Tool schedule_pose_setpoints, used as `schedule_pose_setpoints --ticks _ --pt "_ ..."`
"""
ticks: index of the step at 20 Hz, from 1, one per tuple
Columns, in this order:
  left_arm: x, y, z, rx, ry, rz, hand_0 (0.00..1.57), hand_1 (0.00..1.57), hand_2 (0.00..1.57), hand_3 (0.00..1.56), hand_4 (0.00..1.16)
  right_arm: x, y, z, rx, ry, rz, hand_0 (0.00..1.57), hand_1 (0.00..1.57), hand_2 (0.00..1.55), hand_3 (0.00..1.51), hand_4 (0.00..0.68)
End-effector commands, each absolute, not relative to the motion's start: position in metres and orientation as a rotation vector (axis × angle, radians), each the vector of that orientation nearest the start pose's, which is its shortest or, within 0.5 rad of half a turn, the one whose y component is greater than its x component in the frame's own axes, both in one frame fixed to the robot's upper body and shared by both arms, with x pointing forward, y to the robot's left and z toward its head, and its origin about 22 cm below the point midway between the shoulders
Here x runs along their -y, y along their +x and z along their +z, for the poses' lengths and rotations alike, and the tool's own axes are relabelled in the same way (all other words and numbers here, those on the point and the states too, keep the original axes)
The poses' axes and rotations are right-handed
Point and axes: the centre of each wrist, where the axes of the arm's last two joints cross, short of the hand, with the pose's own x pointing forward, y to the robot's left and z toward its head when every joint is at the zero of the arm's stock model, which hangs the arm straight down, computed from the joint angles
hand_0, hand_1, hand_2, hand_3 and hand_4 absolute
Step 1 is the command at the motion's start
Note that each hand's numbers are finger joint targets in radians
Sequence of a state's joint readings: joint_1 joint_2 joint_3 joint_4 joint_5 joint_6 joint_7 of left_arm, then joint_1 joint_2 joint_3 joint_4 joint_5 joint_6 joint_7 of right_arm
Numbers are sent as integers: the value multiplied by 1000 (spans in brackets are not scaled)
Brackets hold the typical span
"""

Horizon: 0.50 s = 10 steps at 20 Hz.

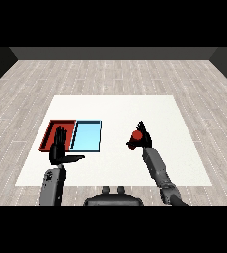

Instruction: Pick the red can and put it in the red box

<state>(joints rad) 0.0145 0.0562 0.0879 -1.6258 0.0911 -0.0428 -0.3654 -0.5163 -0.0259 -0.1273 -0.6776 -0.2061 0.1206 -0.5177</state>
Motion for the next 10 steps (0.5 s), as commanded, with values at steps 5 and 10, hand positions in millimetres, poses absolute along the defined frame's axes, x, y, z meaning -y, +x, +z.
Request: schedule_pose_setpoints --ticks 5,10 --pt "-268 210 10 1988 24 55 0 0 0 0 0 193 342 -71 1651 219 -123 0 0 350 121 0" --pt "-262 222 5 1961 28 72 0 0 0 0 0 194 358 -64 1620 123 -74 1484 1484 1468 1437 662"
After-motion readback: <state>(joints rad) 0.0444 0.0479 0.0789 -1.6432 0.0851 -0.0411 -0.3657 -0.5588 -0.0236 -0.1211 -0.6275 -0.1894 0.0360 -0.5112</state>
